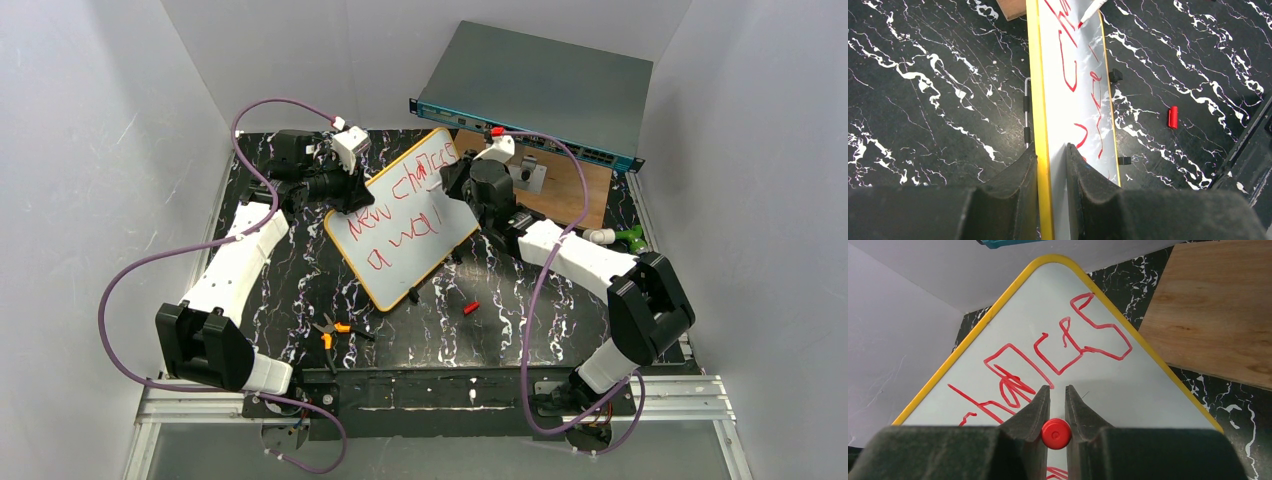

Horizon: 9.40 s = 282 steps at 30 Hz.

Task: Write a sentence on the whiteboard
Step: Write a sentence on the whiteboard, then put down the whiteboard on the whiteboard stand.

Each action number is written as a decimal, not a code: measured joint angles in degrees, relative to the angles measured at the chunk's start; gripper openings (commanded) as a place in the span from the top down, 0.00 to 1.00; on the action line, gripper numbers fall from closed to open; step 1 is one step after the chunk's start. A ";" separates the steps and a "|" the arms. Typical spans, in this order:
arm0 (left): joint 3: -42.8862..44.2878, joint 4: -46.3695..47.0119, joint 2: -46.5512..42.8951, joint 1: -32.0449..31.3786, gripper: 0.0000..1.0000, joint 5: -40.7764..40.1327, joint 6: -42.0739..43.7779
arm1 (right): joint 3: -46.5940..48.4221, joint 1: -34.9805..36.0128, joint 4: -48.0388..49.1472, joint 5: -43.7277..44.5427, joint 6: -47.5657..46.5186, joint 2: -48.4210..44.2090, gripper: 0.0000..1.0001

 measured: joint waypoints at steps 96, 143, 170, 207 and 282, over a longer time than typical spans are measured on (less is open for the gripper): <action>0.68 -0.15 0.61 -0.07 1.00 0.94 0.15 | -0.61 -5.44 -2.27 -2.75 -1.40 -1.70 0.99; 1.27 -1.09 0.94 -0.07 1.00 0.66 0.57 | -6.62 -7.37 -2.69 -3.06 -2.16 -0.50 0.99; 1.25 -1.29 0.70 -0.07 1.00 0.68 0.59 | -10.19 -7.41 -0.09 0.24 1.51 -0.02 0.99; 5.55 -3.63 5.68 0.17 1.00 0.22 1.57 | -24.50 -7.37 -26.10 -0.02 4.55 -45.64 0.99; -11.93 13.25 6.27 2.36 0.02 -12.92 12.94 | -28.11 -7.37 -40.92 0.20 4.44 -56.39 0.99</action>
